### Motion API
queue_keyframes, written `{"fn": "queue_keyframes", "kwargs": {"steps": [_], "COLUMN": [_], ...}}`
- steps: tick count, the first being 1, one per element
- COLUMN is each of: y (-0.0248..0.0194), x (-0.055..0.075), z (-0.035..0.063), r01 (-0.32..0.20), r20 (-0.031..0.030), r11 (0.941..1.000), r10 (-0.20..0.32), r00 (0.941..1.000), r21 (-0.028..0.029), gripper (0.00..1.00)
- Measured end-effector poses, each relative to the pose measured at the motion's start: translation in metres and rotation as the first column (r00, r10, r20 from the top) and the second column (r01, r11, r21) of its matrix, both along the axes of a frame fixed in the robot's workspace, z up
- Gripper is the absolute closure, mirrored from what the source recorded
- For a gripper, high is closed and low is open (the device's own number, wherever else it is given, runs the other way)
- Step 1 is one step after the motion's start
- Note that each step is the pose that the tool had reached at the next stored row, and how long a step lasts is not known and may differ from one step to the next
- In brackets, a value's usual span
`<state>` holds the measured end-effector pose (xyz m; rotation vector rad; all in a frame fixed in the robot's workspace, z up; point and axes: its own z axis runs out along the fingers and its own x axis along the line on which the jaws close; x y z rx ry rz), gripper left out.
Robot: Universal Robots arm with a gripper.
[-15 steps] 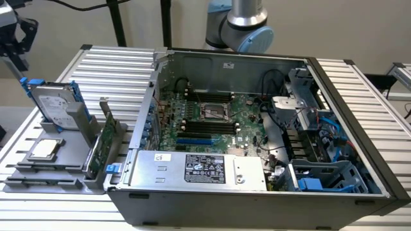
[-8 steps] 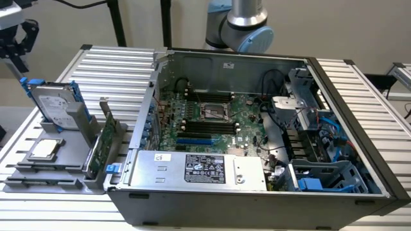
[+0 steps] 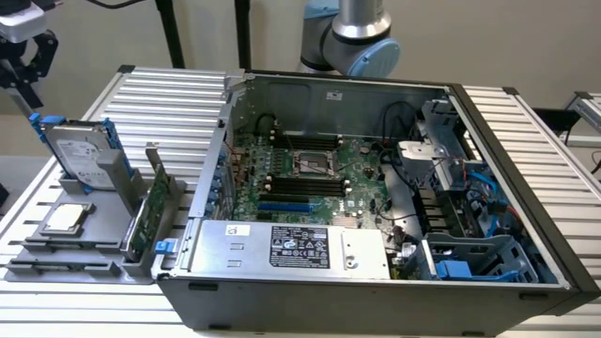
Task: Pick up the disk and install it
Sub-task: 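Pick up the disk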
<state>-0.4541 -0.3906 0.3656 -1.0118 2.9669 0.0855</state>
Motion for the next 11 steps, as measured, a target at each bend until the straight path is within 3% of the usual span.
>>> {"fn": "queue_keyframes", "kwargs": {"steps": [6, 11], "y": [0.0000, 0.0000], "x": [0.0000, 0.0000], "z": [-0.0010, -0.0011], "r01": [-0.110, -0.200], "r20": [0.0002, 0.0001], "r11": [0.9939, 0.9798], "r10": [0.110, 0.200], "r00": [0.9939, 0.9798], "r21": [0.0001, 0.0000], "gripper": [0.89, 0.89]}}
